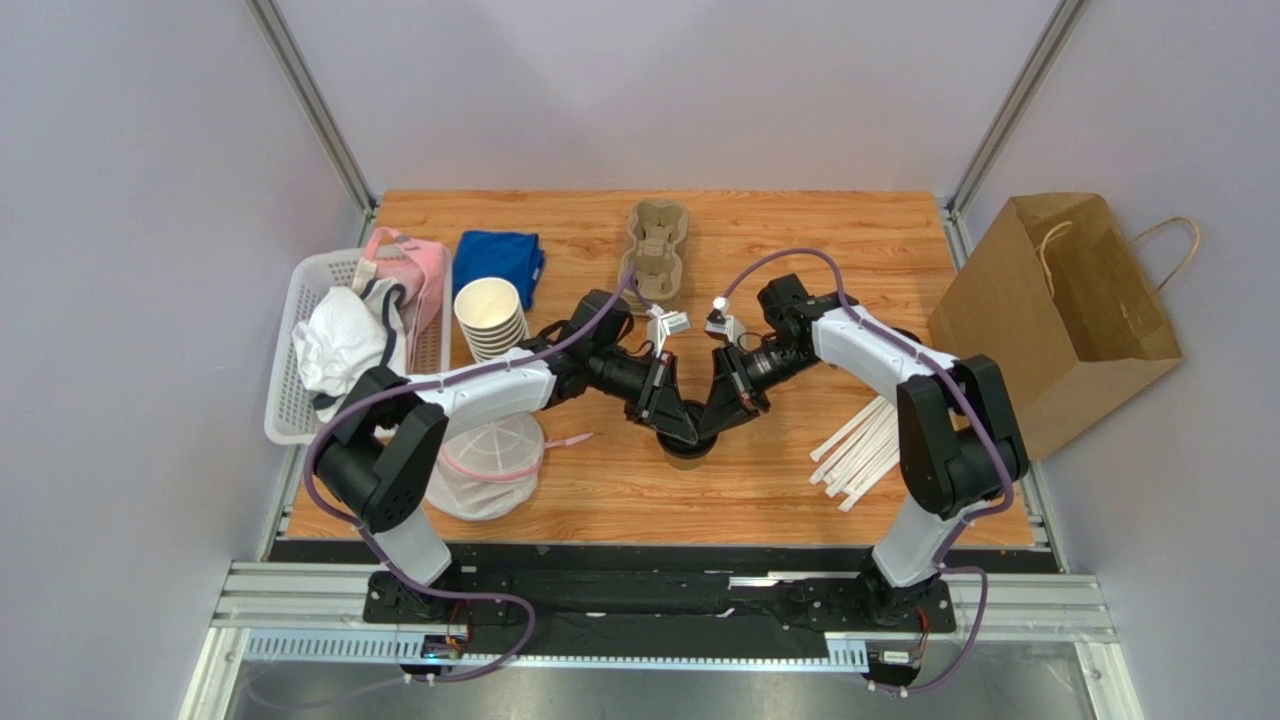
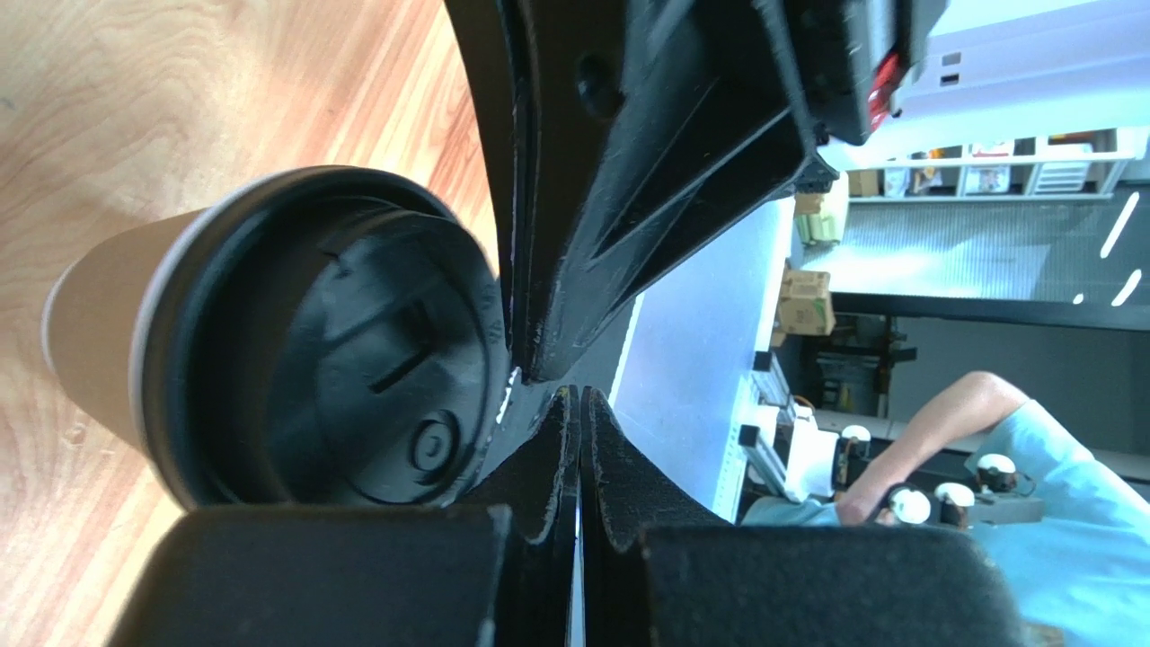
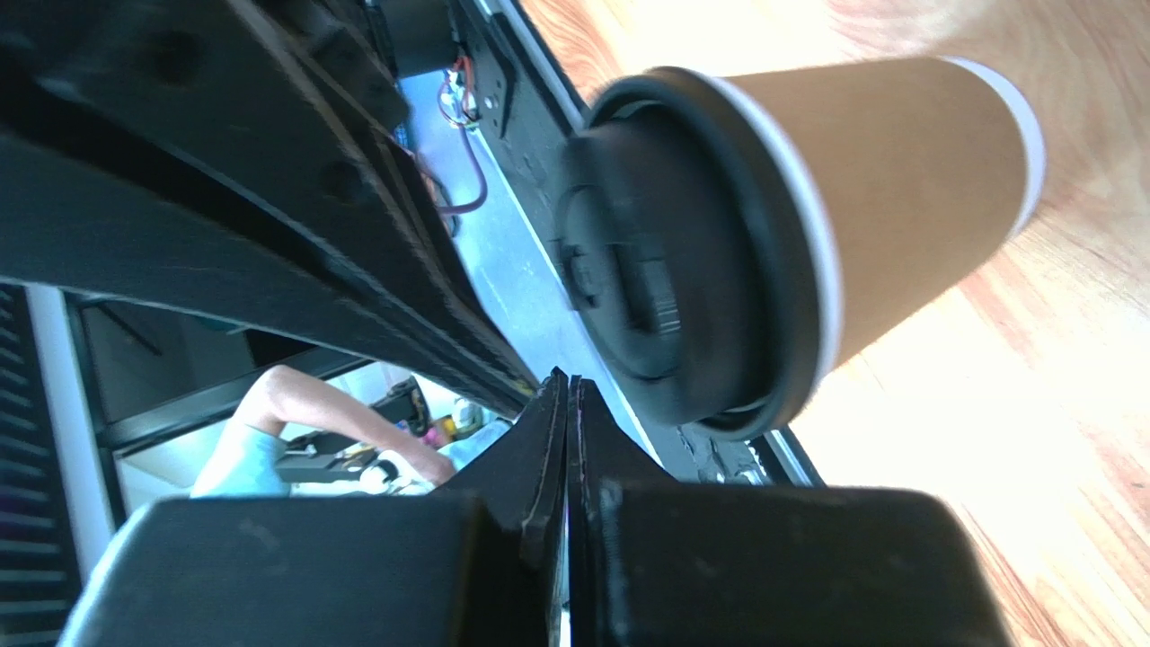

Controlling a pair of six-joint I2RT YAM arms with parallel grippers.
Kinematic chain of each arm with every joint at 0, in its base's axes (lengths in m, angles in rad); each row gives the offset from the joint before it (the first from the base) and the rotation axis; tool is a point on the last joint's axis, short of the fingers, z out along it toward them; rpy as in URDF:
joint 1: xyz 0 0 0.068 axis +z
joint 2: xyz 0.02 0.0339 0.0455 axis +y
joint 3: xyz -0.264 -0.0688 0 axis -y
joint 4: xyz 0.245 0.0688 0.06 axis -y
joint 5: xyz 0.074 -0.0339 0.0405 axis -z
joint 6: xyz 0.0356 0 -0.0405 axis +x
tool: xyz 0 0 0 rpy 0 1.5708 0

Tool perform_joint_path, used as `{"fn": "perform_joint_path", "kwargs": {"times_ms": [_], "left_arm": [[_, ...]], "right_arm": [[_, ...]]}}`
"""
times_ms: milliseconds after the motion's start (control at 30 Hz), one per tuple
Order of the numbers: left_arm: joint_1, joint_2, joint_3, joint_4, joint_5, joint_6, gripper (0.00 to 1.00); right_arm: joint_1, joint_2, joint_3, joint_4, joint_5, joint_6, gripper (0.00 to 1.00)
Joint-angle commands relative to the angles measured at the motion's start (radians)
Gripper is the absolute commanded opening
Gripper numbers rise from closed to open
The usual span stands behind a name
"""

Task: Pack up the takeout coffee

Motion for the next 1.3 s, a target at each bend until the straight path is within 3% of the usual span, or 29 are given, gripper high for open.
{"fn": "perform_joint_path", "kwargs": {"times_ms": [0, 733, 1267], "left_arm": [[0.026, 0.036, 0.020, 0.049, 0.034, -0.014, 0.00], [0.079, 0.217, -0.020, 0.026, 0.025, 0.069, 0.00], [0.106, 0.263, -0.087, 0.037, -0.099, 0.101, 0.00]], "right_arm": [[-0.008, 0.044, -0.014, 0.036, -0.007, -0.014, 0.00], [-0.040, 0.230, -0.028, 0.034, 0.067, -0.045, 0.00], [-0.038, 0.250, -0.032, 0.056, 0.153, -0.020, 0.00]]}}
